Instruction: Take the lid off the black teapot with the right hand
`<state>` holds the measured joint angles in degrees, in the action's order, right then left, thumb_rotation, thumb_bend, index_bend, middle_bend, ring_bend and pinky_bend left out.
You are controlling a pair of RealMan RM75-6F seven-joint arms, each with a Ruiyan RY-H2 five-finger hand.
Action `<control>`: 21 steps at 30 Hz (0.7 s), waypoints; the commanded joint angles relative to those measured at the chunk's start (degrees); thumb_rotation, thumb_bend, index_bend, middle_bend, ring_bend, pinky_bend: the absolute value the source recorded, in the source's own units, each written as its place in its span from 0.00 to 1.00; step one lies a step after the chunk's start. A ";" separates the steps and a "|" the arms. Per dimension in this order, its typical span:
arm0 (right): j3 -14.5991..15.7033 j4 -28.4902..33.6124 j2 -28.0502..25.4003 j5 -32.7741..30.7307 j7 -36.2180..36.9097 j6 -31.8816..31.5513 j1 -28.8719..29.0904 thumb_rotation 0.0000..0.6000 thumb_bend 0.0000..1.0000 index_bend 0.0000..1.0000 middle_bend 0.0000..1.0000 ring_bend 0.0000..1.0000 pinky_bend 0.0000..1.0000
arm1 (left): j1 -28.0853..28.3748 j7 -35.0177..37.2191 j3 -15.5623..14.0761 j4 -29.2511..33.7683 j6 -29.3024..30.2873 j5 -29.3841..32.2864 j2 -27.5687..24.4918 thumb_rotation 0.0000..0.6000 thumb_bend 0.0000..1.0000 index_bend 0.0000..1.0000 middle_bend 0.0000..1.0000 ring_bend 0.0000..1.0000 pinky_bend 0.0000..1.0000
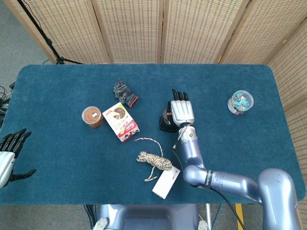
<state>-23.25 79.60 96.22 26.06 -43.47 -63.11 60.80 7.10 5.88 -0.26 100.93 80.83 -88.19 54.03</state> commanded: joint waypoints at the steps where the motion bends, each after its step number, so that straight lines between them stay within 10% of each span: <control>1: 0.84 3.76 -3.63 2.04 -0.66 -2.15 -1.65 1.00 0.45 0.58 0.00 0.00 0.00 | 0.02 -0.09 -0.06 -0.03 -0.10 -0.05 0.04 1.00 0.03 0.00 0.00 0.00 0.00; 21: 10.83 -7.29 -6.20 8.27 11.49 7.33 -12.89 1.00 0.45 0.58 0.00 0.00 0.00 | 0.35 -4.10 -0.16 0.92 -1.13 0.66 1.24 1.00 0.03 0.00 0.00 0.00 0.00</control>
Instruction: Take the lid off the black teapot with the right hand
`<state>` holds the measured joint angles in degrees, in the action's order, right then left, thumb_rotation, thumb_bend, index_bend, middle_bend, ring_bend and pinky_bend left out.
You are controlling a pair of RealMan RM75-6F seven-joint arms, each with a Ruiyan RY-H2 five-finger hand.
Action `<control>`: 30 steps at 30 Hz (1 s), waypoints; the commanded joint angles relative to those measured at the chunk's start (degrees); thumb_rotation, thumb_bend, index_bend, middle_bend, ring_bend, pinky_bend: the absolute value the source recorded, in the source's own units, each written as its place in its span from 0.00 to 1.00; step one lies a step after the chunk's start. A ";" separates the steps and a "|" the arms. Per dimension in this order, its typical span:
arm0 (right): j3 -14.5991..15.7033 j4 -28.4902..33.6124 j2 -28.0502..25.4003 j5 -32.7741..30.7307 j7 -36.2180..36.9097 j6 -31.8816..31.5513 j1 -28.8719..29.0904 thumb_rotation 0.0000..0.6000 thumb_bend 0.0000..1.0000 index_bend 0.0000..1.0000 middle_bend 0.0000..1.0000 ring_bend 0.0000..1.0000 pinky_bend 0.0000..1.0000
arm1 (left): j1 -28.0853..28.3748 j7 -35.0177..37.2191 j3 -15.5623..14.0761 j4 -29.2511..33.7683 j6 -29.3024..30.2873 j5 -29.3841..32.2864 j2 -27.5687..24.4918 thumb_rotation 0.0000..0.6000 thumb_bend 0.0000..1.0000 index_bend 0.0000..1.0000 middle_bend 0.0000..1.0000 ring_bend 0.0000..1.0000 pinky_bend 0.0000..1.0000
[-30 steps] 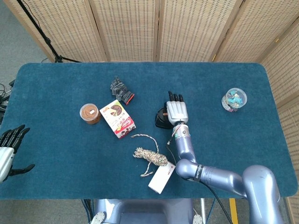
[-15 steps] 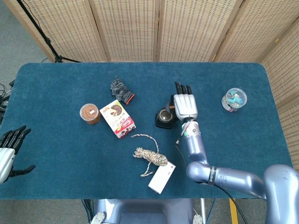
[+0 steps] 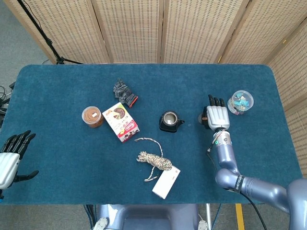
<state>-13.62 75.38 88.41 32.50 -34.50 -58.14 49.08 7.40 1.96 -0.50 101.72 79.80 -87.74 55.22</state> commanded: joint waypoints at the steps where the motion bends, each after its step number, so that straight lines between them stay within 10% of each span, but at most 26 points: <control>1: 1.39 -4.32 2.25 2.78 3.68 3.03 -1.47 1.00 0.45 0.58 0.00 0.00 0.00 | 0.03 -0.26 0.14 0.18 -0.05 0.35 0.07 1.00 0.03 0.00 0.00 0.00 0.00; 7: 2.08 -8.35 4.57 5.72 6.61 5.20 -2.39 1.00 0.45 0.54 0.00 0.00 0.00 | 0.16 -0.54 0.19 0.28 -0.36 0.68 0.10 1.00 0.03 0.00 0.00 0.00 0.00; 14: 1.18 -5.30 2.56 8.46 8.25 4.69 -3.32 1.00 0.25 0.04 0.00 0.00 0.00 | 0.18 -0.20 0.23 0.35 -0.38 0.74 -0.07 1.00 0.03 0.00 0.00 0.00 0.00; 21: 0.87 6.89 -5.21 15.58 9.70 -3.05 -6.83 1.00 0.18 0.00 0.00 0.00 0.00 | 0.09 0.42 0.08 0.28 -0.16 0.30 -0.29 1.00 0.03 0.00 0.00 0.00 0.00; 30: 11.21 11.90 -15.67 39.03 17.75 -18.05 -19.04 1.00 0.00 0.00 0.00 0.00 0.00 | -0.62 1.00 -0.45 0.15 1.07 -0.94 -0.49 1.00 0.03 0.00 0.00 0.00 0.00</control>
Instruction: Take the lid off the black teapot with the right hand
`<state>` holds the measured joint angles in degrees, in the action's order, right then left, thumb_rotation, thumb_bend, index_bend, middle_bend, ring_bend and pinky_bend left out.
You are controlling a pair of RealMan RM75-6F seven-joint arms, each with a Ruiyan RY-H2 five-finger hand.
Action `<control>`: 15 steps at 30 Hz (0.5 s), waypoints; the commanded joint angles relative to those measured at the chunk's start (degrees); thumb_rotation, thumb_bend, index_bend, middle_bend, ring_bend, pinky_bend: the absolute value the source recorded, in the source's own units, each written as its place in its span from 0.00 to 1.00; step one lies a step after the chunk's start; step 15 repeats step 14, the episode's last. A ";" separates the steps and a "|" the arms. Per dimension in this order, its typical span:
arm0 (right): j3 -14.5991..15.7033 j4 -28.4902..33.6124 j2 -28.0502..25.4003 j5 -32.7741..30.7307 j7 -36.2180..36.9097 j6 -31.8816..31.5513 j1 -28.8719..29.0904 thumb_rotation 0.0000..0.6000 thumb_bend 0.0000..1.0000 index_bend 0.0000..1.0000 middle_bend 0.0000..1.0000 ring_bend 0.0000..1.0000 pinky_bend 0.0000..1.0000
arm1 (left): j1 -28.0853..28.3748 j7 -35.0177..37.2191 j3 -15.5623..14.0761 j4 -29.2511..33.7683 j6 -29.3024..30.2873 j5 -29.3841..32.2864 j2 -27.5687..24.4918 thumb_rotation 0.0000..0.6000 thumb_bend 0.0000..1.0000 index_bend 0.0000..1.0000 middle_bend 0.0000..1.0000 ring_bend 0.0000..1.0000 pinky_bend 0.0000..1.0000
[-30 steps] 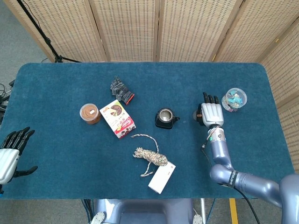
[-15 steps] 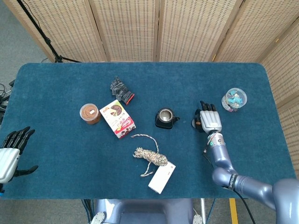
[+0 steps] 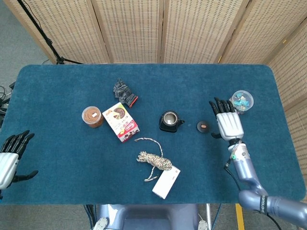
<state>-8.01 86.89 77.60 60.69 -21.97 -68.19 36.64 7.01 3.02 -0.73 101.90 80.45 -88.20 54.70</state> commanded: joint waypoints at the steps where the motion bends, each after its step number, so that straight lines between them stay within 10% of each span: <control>1: 7.05 -0.57 -5.49 13.65 7.32 -10.34 -8.55 1.00 0.00 0.00 0.00 0.00 0.00 | -0.42 -0.13 -0.35 -0.04 0.78 -0.85 0.06 1.00 0.03 0.00 0.00 0.00 0.00; 15: 12.60 -7.99 -6.64 24.06 18.28 -26.74 -24.15 1.00 0.00 0.00 0.00 0.00 0.00 | -1.47 -3.46 0.04 -0.17 3.00 -0.83 2.06 1.00 0.03 0.00 0.00 0.00 0.00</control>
